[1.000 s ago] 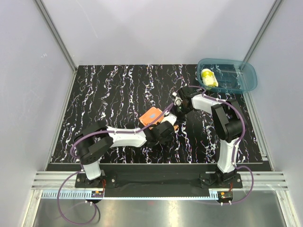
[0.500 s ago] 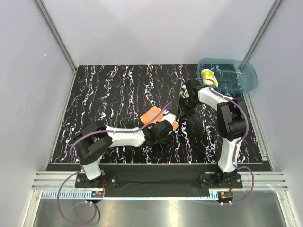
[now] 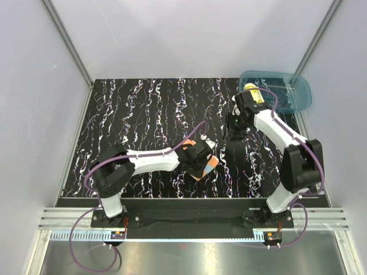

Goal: Roll the towels
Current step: Roll the towel

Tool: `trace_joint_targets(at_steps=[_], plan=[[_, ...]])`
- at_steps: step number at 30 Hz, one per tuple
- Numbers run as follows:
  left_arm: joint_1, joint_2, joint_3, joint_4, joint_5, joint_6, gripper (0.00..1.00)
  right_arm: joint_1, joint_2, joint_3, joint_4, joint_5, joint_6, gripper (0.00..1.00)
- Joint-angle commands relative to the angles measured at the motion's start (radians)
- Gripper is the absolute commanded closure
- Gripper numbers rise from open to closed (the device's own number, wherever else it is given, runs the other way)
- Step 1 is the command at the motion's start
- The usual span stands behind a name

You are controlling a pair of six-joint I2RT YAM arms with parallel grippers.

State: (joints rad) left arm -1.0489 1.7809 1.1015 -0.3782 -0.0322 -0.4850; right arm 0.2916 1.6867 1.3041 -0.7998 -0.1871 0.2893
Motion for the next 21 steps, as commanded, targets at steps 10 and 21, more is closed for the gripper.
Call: trace_joint_targets(at_steps=[10,21], plan=[[0.130,-0.100,-0.150,0.266,0.592,-0.265,0.99,0.003,-0.266,-0.157,-0.039,-0.116,0.063,0.44],[0.320,-0.138,-0.425,0.713,0.804,-0.610,1.00,0.004,-0.344,-0.270,0.094,-0.327,0.120,0.43]])
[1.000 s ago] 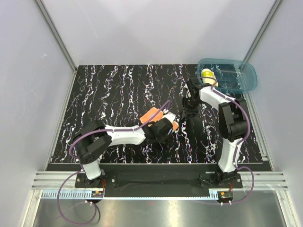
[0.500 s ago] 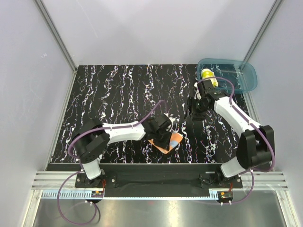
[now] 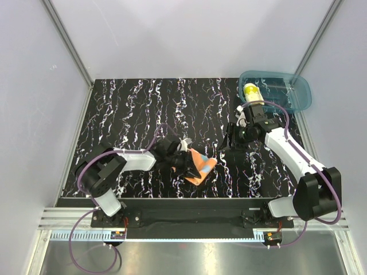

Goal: Roll the towels
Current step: Roll the towel

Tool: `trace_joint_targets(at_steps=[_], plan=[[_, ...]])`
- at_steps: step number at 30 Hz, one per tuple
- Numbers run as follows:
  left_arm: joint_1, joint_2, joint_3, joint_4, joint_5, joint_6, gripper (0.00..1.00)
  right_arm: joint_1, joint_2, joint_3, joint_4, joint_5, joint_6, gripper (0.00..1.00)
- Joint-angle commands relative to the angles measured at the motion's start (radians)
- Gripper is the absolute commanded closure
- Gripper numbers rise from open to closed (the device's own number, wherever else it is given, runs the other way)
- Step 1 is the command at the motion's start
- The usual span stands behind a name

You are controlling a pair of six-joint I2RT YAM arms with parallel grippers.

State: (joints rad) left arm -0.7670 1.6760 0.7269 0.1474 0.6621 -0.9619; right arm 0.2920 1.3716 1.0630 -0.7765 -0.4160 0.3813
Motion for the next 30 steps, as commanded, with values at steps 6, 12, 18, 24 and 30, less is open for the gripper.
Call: trace_joint_targets(at_steps=[6,12,18,24,30], plan=[[0.113,-0.004,-0.110,0.181,0.131,-0.170,1.00,0.024,-0.005,-0.080,0.146,-0.142,0.057,0.43],[0.178,0.025,-0.123,0.167,0.157,-0.201,1.00,0.091,0.044,-0.130,0.256,-0.165,0.080,0.41],[0.215,0.062,-0.087,0.040,0.172,-0.141,0.99,0.143,0.125,-0.178,0.388,-0.167,0.090,0.27],[0.250,0.097,-0.052,-0.038,0.189,-0.089,0.97,0.188,0.217,-0.187,0.506,-0.191,0.084,0.19],[0.261,0.125,-0.009,-0.114,0.197,-0.035,0.96,0.194,0.326,-0.172,0.566,-0.211,0.067,0.21]])
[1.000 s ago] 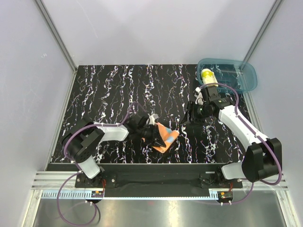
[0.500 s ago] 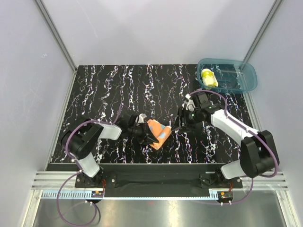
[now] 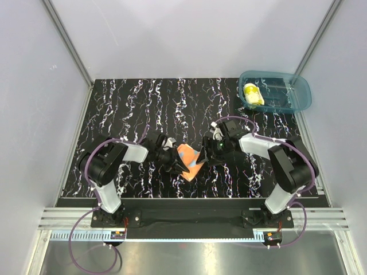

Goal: Roll the towels
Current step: Roll the towel

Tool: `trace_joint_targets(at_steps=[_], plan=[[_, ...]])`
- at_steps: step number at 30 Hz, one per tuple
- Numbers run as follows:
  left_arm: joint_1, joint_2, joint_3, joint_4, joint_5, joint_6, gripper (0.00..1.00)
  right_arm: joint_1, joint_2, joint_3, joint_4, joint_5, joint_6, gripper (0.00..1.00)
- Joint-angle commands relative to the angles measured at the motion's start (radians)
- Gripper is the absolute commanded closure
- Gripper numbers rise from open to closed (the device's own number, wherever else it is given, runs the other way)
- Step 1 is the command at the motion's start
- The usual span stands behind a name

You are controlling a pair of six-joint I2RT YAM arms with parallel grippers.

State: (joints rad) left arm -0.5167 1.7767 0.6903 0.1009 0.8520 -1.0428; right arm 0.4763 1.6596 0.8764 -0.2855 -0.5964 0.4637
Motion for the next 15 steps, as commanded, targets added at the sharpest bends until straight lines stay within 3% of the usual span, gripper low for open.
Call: trace_joint_targets(at_steps=[1,9,15], plan=[[0.014,0.027,0.031,-0.070,0.007,0.050,0.96,0.012,0.048,0.015,0.084,-0.034,-0.014,0.21],[0.018,0.061,0.052,-0.090,0.024,0.079,0.92,0.013,0.144,0.015,0.157,-0.054,-0.008,0.26],[0.020,0.069,0.066,-0.098,0.033,0.087,0.89,0.013,0.190,0.024,0.181,-0.057,-0.002,0.37]])
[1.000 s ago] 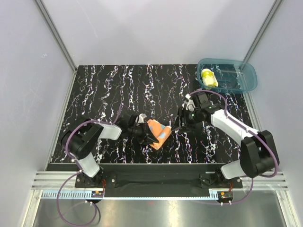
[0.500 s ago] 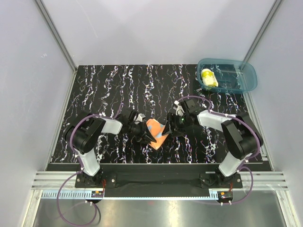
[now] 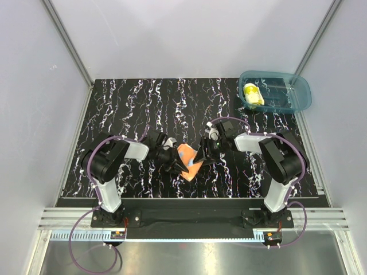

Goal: Roll the towels
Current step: Roll the towel

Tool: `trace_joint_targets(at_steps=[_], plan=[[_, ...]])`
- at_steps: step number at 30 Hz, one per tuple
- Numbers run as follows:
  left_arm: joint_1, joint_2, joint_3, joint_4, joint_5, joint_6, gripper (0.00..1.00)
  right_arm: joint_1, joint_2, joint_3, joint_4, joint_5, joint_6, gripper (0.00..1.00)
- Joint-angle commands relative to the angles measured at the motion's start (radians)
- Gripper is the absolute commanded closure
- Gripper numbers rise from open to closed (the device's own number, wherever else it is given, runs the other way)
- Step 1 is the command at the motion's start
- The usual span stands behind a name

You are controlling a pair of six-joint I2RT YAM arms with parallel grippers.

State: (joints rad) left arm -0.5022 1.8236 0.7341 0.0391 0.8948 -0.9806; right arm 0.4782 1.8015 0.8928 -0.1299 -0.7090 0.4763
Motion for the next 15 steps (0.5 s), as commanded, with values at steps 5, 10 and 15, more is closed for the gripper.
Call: trace_joint_targets(at_steps=[5,10,15], plan=[[0.013,-0.021,0.022,-0.063,-0.048,0.031,0.73,0.013,0.074,0.017,0.012,0.081,-0.004,0.58],[0.017,-0.116,0.057,-0.229,-0.171,0.106,0.57,0.013,0.082,0.041,-0.034,0.124,-0.002,0.60],[0.013,-0.199,0.120,-0.415,-0.370,0.206,0.55,0.013,0.081,0.067,-0.088,0.146,-0.007,0.61]])
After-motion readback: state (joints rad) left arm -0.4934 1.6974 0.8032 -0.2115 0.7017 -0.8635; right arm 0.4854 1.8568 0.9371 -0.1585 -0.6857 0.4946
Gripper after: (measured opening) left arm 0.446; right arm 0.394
